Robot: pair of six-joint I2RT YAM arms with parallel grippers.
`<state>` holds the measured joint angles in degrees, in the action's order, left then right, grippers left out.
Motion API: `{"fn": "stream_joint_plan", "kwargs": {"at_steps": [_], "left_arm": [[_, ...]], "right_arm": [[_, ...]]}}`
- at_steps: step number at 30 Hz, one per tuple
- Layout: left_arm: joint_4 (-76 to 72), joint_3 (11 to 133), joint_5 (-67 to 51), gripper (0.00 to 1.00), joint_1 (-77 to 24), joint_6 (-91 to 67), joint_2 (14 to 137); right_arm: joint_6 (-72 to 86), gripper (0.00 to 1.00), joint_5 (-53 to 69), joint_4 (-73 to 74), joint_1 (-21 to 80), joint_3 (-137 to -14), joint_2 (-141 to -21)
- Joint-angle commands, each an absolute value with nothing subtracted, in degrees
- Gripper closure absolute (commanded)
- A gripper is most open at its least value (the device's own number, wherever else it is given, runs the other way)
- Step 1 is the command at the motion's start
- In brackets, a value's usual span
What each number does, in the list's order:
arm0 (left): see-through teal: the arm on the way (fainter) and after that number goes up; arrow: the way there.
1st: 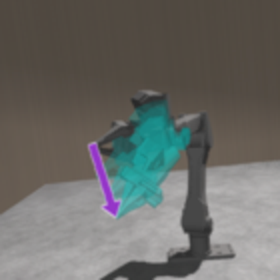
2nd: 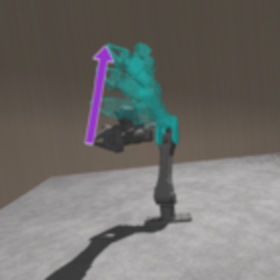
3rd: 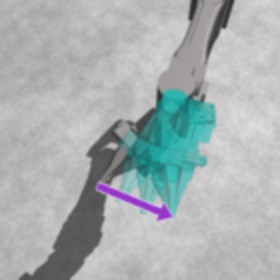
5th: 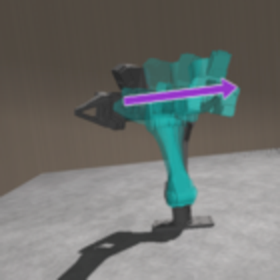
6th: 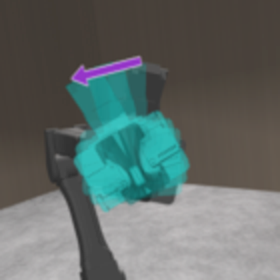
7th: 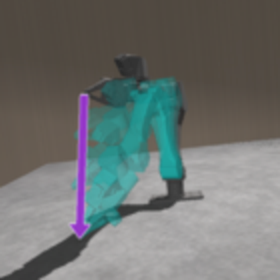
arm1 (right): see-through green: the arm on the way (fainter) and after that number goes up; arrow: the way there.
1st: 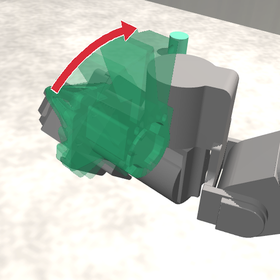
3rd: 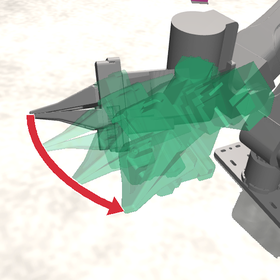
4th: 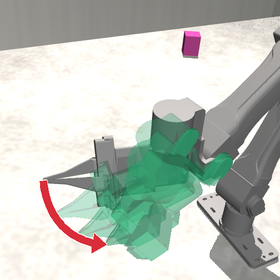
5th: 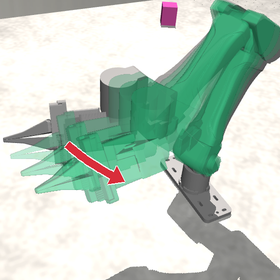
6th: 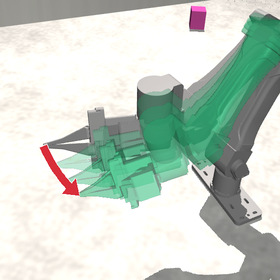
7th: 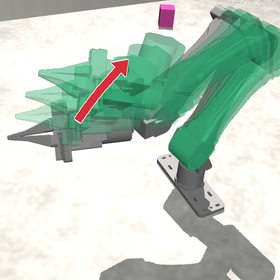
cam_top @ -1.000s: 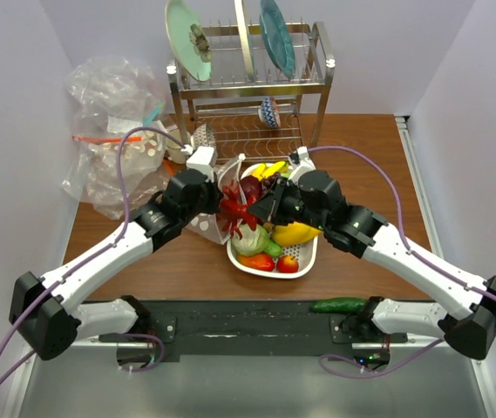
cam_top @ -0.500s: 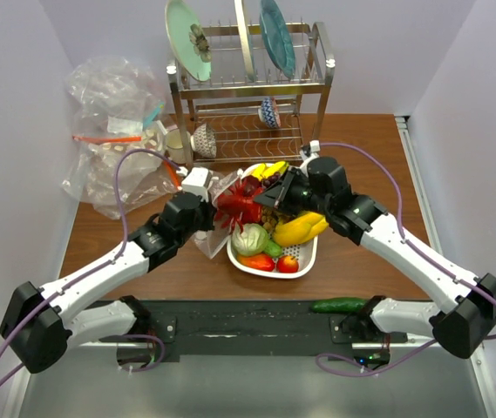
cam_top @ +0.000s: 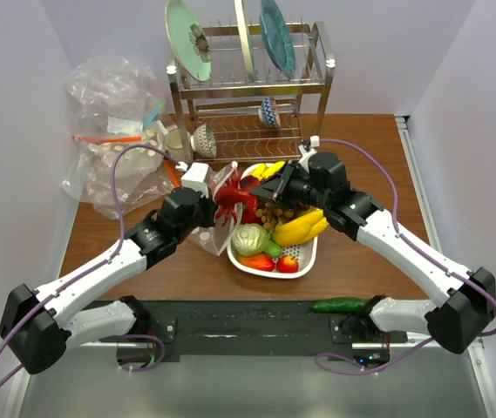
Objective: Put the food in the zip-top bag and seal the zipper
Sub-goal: Place the fake lobster in the zipper food storage bag.
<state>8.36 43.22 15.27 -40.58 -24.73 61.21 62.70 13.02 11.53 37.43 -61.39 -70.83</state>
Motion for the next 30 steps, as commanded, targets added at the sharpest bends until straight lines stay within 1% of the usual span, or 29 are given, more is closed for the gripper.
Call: {"fn": "stream_joint_plan", "kwargs": {"at_steps": [1,7,14,21,30], "left_arm": [[9.4,48.3,13.0,1.0,-40.8,-26.5,60.2],[11.2,51.4,12.7,1.0,-40.8,-26.8,60.6],[14.1,56.5,12.0,1.0,-40.9,-27.9,65.2],[13.9,56.2,12.0,1.0,-41.0,-27.6,66.4],[11.6,53.8,10.9,1.0,-41.2,-27.6,67.8]], "right_arm": [[63.3,1.0,14.6,5.3,37.7,-61.4,-70.5],[62.1,1.0,13.4,5.0,38.7,-60.7,-70.6],[58.7,1.0,9.7,5.9,42.8,-61.1,-72.0],[50.9,1.0,2.0,11.6,48.8,-65.8,-72.1],[47.3,1.0,-1.2,15.3,49.4,-69.2,-70.6]]}}
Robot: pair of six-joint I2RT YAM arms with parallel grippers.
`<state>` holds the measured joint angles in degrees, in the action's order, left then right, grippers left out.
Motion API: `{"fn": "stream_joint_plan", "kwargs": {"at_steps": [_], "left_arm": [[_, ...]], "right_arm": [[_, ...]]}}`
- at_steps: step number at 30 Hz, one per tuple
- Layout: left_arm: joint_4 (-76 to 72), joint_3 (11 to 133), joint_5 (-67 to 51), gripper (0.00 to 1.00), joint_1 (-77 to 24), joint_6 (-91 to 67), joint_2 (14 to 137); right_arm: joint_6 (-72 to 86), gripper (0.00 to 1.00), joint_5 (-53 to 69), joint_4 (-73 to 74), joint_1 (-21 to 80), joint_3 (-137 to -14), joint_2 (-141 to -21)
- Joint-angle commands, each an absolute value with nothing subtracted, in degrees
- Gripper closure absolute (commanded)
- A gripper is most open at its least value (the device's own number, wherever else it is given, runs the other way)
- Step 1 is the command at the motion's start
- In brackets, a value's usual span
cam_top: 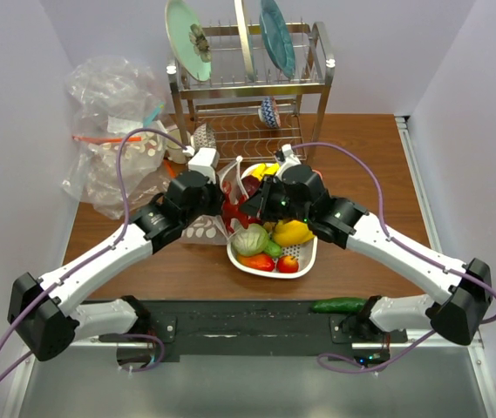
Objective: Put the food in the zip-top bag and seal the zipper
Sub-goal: Place the fake lobster in the zipper food storage bag.
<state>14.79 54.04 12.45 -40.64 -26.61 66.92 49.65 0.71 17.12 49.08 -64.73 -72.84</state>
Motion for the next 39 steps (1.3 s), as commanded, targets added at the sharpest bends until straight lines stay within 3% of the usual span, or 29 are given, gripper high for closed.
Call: {"fn": "stream_joint_plan", "kwargs": {"at_steps": [1,11,17,27,39], "left_arm": [[11.3,53.3,10.8,1.0,-41.2,-27.7,67.4],[12.0,56.0,8.2,1.0,-42.5,-25.3,63.5],[9.3,50.7,8.6,1.0,-44.8,-20.8,59.0],[5.8,47.2,7.1,1.0,-48.2,-14.0,54.3],[10.0,46.8,21.4,1.0,-58.4,-12.1,58.0]], "right_arm": [[46.9,1.0,-1.2,15.7,49.4,-69.6,-71.0],[51.2,1.0,2.9,12.9,47.8,-67.7,-74.0],[61.8,1.0,19.8,0.4,41.1,-61.8,-76.2],[58.4,1.0,25.6,4.7,41.0,-67.5,-82.5],[56.4,1.0,30.1,10.2,34.5,-73.2,-81.1]]}}
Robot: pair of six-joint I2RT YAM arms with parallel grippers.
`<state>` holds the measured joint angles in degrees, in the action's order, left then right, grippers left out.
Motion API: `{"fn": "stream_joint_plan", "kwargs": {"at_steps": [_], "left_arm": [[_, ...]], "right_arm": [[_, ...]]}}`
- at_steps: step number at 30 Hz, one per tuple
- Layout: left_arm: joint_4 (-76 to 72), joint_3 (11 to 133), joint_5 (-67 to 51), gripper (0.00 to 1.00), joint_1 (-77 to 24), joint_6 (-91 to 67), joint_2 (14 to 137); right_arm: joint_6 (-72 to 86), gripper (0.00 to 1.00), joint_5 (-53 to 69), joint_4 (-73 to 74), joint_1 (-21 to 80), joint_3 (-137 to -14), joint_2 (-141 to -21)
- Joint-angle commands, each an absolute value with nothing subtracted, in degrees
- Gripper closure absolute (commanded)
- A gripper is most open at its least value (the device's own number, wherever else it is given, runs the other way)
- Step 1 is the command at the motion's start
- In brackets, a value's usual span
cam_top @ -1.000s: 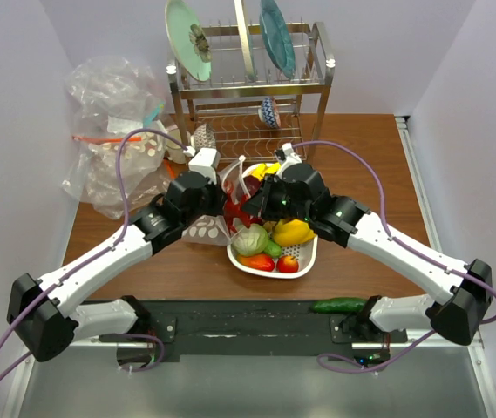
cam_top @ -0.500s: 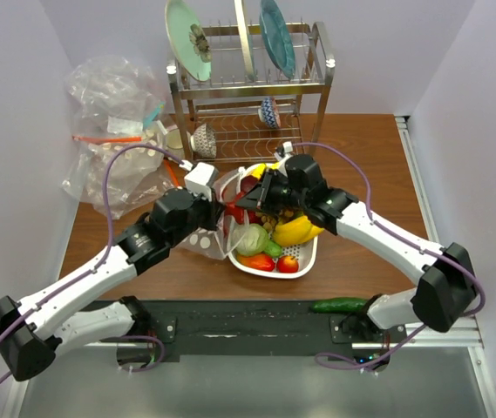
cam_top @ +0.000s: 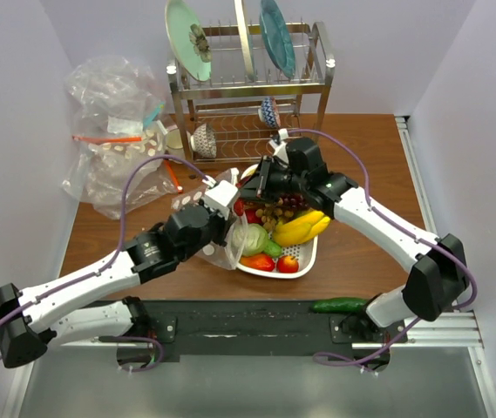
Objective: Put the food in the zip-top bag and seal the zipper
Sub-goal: Place the fake lobster in the zipper food storage bag.
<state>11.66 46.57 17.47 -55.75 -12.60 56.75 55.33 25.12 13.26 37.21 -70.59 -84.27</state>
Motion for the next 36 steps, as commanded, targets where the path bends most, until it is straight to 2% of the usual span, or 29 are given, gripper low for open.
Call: {"fn": "stream_joint_plan", "kwargs": {"at_steps": [1,5,12,19,26,29,34,36], "left_arm": [[10.4,46.7,22.3,1.0,-58.4,-12.5,57.7],[8.2,45.4,23.5,1.0,-58.4,-12.3,54.7],[9.2,47.9,23.9,1.0,-58.4,-10.5,54.0],[10.2,49.2,27.0,1.0,-58.3,-13.4,56.8],[14.8,55.1,27.9,1.0,-57.0,-14.6,58.8],[15.0,55.4,26.6,1.0,-56.1,-14.9,58.3],[17.7,57.2,22.5,1.0,-52.5,-16.4,58.5],[18.6,58.4,20.7,1.0,-51.4,-16.8,59.2]], "right_arm": [[57.0,1.0,31.3,10.3,33.9,-72.9,-80.9],[60.7,1.0,36.9,4.8,32.9,-70.3,-81.9],[60.2,1.0,35.5,3.5,33.3,-68.7,-82.7],[54.6,0.74,31.2,8.3,33.4,-70.4,-81.5],[47.9,0.62,25.2,16.6,33.4,-71.5,-78.5],[44.7,0.62,22.6,19.6,33.5,-71.9,-76.6],[37.4,0.5,17.9,26.4,33.4,-73.0,-72.6],[35.3,0.5,17.1,27.8,33.4,-73.1,-71.3]]}}
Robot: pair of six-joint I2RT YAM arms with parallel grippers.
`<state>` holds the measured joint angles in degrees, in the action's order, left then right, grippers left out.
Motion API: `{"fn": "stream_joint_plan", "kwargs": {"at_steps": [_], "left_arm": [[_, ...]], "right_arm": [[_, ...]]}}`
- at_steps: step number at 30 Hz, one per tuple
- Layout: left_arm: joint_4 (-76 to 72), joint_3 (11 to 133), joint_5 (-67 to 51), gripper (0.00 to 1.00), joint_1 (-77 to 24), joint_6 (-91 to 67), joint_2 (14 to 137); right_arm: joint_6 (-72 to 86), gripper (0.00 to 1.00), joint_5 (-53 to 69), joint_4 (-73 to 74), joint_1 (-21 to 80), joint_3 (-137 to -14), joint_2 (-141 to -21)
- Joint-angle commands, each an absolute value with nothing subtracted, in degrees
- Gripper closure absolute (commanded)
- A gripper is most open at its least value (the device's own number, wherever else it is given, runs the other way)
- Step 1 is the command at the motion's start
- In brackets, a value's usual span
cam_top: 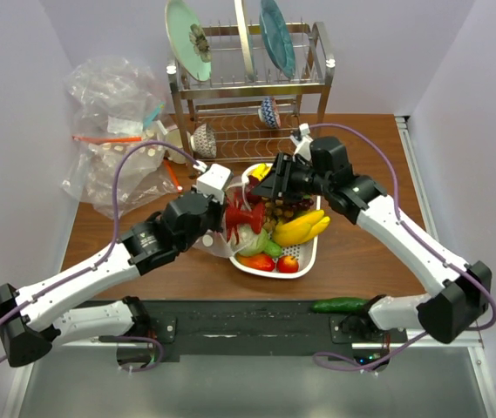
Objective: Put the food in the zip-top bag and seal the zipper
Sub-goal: Place the fake lobster in the zipper food storage bag.
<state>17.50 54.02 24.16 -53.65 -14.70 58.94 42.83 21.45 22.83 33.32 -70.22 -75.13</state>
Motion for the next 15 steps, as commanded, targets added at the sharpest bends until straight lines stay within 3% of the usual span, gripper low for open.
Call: {"fn": "stream_joint_plan", "kwargs": {"at_steps": [1,6,15], "left_arm": [[19.1,58.8,20.3,1.0,-50.7,-17.0,59.4],[19.2,59.8,18.5,1.0,-49.6,-17.3,60.3],[19.1,57.6,14.7,1.0,-49.6,-16.9,59.4]], "right_arm": [[33.3,0.5,17.1,28.4,33.4,-73.1,-70.8],[29.2,0.55,16.4,31.6,35.0,-72.1,-68.4],[17.6,0.55,13.5,32.3,46.9,-72.4,-71.4]]}}
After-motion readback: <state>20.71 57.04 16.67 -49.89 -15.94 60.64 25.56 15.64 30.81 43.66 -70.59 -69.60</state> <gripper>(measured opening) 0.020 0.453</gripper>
